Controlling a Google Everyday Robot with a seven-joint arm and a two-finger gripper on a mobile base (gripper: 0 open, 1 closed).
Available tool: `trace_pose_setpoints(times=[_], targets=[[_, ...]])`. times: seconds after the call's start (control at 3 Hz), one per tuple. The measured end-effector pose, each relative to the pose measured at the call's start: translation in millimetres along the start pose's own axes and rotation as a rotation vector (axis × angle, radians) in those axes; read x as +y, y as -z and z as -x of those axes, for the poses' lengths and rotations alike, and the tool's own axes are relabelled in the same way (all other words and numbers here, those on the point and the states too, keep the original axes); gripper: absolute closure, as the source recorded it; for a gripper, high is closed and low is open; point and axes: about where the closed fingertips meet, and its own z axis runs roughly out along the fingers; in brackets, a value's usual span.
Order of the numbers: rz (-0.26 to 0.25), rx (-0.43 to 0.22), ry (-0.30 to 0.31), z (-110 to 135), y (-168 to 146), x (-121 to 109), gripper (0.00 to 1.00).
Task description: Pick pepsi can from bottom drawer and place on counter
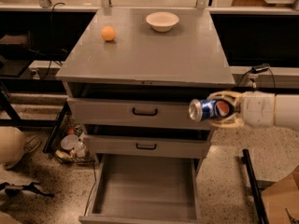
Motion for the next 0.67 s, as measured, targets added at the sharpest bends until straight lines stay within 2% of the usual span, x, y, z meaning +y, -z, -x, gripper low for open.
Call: trace_pose_setpoints(times=[0.33,0.67], targets=[[0.008,0.139,-0.037,-0.7,12.7,-52.5,1.00],[0.010,0.144,-0.087,0.9,12.0,-54.1,1.00]])
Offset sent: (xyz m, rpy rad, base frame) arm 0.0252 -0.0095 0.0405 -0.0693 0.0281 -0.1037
